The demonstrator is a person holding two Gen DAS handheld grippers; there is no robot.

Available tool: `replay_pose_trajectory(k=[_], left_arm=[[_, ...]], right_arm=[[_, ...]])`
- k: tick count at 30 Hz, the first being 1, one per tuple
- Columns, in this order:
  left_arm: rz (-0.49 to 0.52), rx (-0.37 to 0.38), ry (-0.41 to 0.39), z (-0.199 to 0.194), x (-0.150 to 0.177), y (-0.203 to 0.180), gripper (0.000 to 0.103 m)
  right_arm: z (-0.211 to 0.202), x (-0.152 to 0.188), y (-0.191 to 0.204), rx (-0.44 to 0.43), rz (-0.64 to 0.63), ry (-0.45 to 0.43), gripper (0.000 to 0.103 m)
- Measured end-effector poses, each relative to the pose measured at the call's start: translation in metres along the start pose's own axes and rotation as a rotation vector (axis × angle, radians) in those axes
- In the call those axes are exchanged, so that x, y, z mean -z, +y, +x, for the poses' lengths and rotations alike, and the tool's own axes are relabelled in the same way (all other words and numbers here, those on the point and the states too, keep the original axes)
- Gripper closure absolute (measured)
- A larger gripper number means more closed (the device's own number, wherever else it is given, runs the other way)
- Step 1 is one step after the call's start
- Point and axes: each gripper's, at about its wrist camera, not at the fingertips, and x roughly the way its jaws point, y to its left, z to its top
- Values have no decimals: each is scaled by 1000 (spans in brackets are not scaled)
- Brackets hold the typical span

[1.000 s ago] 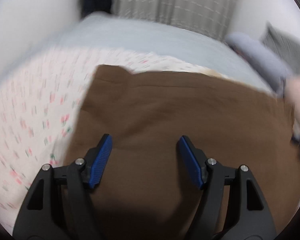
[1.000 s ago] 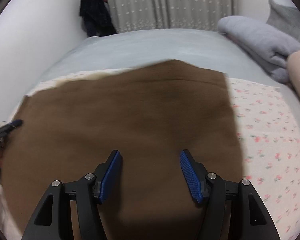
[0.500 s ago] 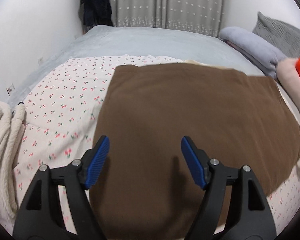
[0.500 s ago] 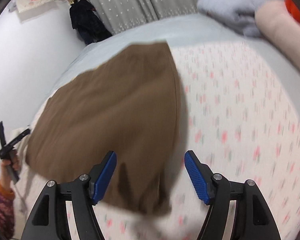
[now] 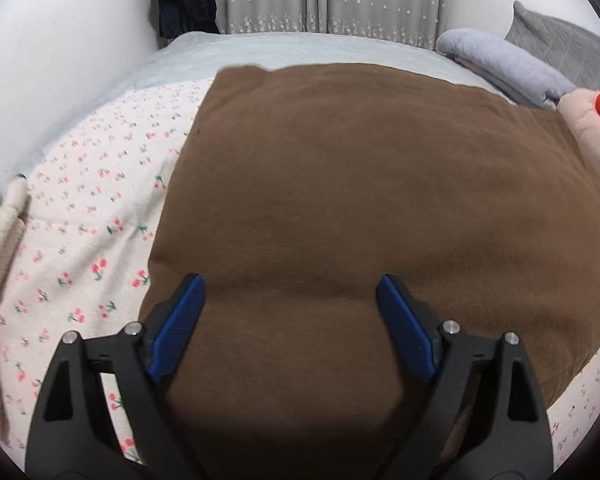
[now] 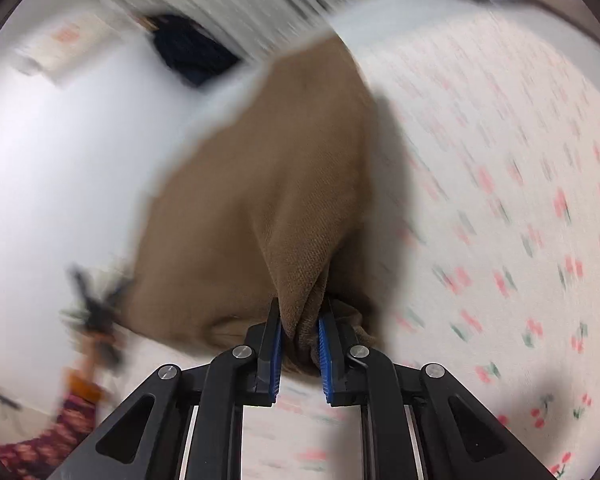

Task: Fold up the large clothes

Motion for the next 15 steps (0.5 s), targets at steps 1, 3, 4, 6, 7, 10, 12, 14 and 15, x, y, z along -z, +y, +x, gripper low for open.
replay_pose_trajectory(k=[1, 3, 4, 6, 7, 10, 12, 14, 15], left_arm=[[-1, -6, 5, -1, 0, 0, 13], [12, -24, 13, -6, -2, 0, 13], [19, -40, 16, -12, -4, -1, 14], [23, -58, 1, -26, -7, -3, 14], [26, -46, -20, -34, -9, -6, 14], [28, -1, -94, -54, -16, -20, 14], [27, 30, -115, -59, -22, -33, 14], [21, 53, -123, -56, -31, -49, 14], [17, 55, -119, -52, -34, -54, 14]], right_arm=[[-3, 3, 0, -12, 8, -26, 88], [-13, 4, 1, -24, 29, -52, 83], [-22, 3, 2, -6, 30, -71, 80], [-42, 5, 13, 68, 6, -133, 72], [-49, 3, 17, 106, -19, -168, 70], [-71, -5, 50, 159, -94, -286, 51], [-70, -23, 74, 162, -133, -333, 41], [-59, -36, 99, 171, -174, -347, 37], [-50, -43, 110, 197, -189, -356, 37]])
